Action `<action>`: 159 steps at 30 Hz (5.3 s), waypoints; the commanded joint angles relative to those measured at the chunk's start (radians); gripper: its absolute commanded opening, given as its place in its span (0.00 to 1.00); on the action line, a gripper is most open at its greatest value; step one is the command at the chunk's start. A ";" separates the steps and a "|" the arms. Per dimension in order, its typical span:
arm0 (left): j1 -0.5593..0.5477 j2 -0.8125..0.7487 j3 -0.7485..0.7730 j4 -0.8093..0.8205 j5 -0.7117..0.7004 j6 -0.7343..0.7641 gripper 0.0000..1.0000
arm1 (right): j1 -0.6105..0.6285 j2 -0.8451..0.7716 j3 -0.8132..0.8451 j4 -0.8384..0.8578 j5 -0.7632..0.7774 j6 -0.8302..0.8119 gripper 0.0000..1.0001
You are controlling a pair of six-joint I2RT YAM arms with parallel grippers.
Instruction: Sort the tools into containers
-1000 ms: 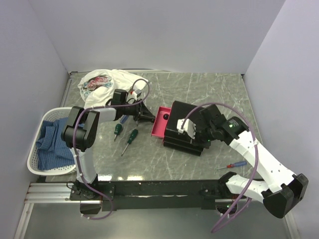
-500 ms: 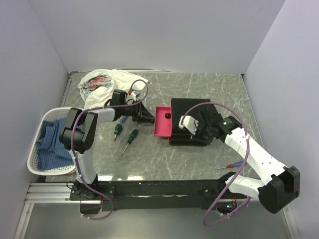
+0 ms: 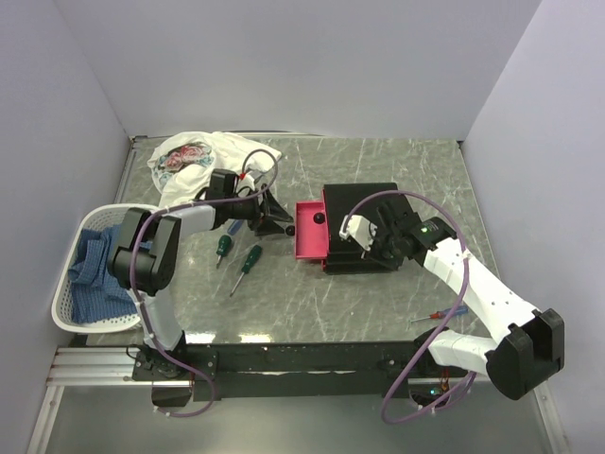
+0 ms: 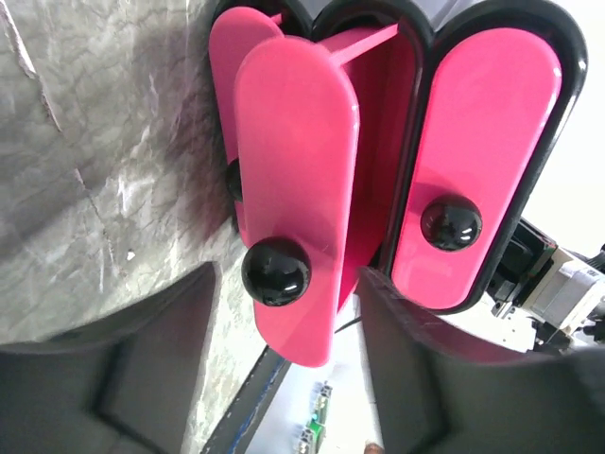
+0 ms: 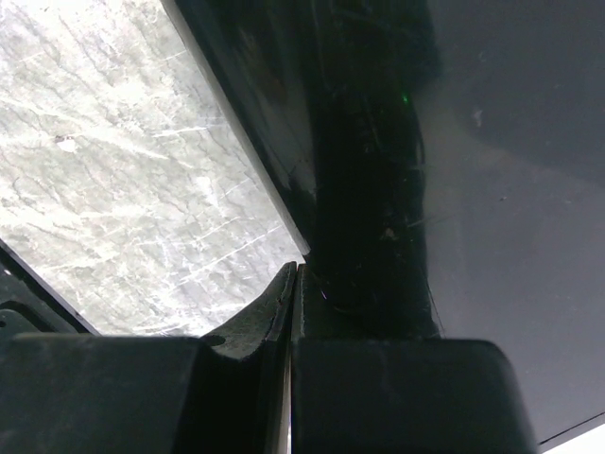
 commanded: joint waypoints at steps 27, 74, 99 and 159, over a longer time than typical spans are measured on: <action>0.115 0.002 0.466 -0.766 -0.712 0.827 0.64 | -0.013 -0.140 0.128 -0.076 -0.187 0.044 0.70; -0.005 -0.084 0.463 -0.849 -0.161 0.554 0.01 | -0.058 -0.079 0.302 0.258 -0.010 0.310 0.70; -0.167 -0.089 0.328 -0.620 0.026 0.218 0.01 | -0.137 0.007 0.355 0.272 0.056 0.353 0.70; 0.118 -0.170 0.596 -0.799 -0.276 0.599 0.74 | -0.886 -0.175 -0.062 -0.112 -0.216 -0.298 0.84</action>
